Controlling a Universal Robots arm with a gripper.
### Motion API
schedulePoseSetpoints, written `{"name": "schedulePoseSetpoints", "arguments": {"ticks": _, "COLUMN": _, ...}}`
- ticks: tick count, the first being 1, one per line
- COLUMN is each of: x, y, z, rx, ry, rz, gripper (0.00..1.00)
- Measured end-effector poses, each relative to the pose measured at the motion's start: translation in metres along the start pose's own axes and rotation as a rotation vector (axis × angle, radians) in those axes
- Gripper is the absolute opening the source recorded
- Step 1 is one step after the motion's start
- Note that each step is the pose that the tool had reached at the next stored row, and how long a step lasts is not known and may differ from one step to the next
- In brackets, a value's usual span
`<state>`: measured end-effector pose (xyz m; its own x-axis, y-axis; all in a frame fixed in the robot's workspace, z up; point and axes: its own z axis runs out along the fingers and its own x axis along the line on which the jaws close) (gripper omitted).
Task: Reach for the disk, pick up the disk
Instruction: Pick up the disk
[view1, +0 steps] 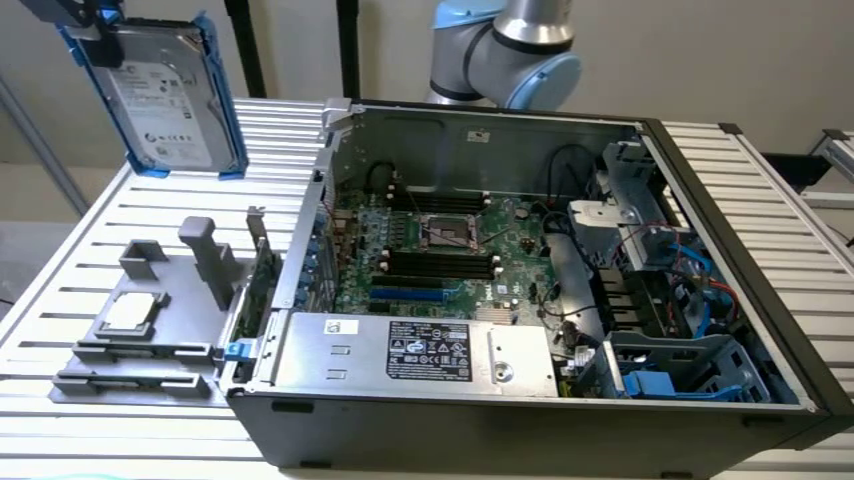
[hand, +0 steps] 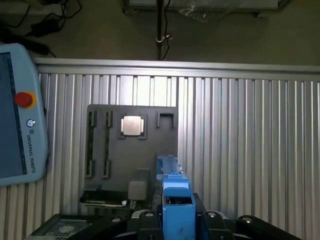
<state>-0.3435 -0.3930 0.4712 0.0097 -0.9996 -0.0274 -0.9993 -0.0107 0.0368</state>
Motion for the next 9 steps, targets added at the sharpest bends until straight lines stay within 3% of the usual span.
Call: {"name": "schedulePoseSetpoints", "arguments": {"ticks": 9, "x": 0.008, "y": -0.0364, "z": -0.0277, "rx": -0.0022, "ry": -0.0131, "rz": 0.000, "gripper": 0.33}}
